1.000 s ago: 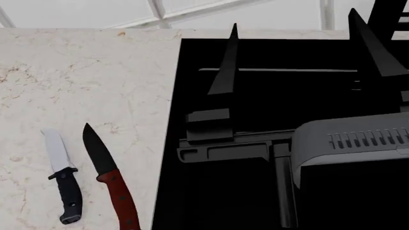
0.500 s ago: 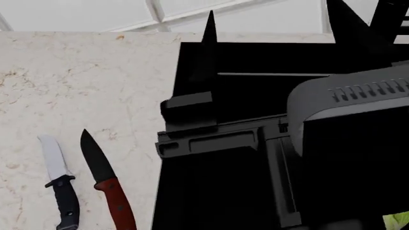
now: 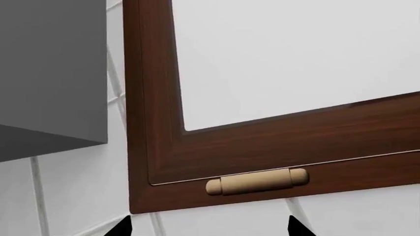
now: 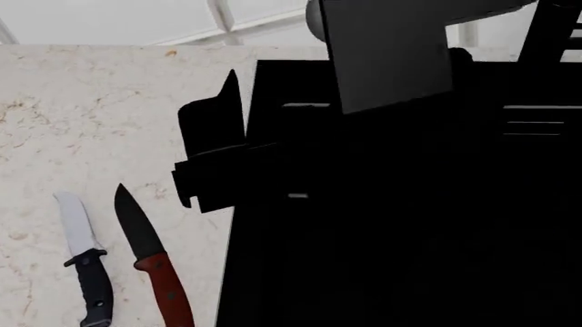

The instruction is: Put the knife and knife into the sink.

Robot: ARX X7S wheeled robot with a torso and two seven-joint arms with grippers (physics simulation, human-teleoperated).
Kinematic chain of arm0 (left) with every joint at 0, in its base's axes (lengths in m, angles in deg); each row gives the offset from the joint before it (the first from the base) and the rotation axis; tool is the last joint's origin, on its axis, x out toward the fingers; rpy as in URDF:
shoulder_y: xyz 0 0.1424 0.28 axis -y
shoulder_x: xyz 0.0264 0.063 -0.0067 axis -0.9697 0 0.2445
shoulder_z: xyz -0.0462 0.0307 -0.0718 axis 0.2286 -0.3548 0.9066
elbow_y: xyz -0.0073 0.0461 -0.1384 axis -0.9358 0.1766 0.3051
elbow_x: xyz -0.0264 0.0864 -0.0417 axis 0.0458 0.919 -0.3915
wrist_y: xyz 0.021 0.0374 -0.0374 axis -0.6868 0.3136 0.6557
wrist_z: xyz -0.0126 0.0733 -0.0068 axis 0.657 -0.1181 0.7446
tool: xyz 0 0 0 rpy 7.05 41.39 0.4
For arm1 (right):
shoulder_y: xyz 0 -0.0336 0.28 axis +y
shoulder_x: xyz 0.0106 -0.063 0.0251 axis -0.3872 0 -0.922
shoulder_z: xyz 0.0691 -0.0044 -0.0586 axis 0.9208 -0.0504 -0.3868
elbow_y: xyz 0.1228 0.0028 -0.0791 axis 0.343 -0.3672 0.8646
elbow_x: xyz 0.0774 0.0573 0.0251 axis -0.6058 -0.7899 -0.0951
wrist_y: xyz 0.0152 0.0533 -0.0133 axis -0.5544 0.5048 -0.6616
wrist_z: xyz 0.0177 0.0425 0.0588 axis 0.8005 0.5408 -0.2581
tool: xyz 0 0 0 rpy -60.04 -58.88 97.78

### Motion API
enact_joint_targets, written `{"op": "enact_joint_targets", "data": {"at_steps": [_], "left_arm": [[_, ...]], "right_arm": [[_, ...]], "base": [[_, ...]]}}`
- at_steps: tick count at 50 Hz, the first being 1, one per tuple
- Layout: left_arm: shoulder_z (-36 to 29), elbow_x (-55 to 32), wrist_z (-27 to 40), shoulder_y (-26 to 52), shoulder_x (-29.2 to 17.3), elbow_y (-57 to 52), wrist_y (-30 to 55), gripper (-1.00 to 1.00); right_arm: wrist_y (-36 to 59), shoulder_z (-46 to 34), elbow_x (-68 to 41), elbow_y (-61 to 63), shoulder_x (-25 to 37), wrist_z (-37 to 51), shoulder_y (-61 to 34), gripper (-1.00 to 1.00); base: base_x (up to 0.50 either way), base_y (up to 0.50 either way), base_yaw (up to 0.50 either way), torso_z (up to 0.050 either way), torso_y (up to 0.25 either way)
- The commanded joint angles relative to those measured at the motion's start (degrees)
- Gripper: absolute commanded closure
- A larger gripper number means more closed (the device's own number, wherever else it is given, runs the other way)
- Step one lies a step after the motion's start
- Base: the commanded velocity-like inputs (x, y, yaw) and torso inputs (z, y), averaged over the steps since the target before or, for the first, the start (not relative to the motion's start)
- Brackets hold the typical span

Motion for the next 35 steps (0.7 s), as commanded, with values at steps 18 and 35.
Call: {"op": "enact_joint_targets", "data": {"at_steps": [18, 35], "left_arm": [[2.6, -1.9, 0.0, -1.7, 0.0, 0.0, -1.5, -1.00], [4.2, -3.3, 0.0, -2.4, -0.2, 0.0, -1.7, -1.00]], "right_arm": [[2.0, -9.4, -6.7, -14.3, -8.6, -3.2, -1.1, -1.00], [2.7, -13.4, -2.3, -18.1, -14.0, -9.2, 2.3, -1.00]], "base": [[0.00, 0.00, 0.00, 0.000, 0.000], [0.00, 0.00, 0.00, 0.000, 0.000]]}}
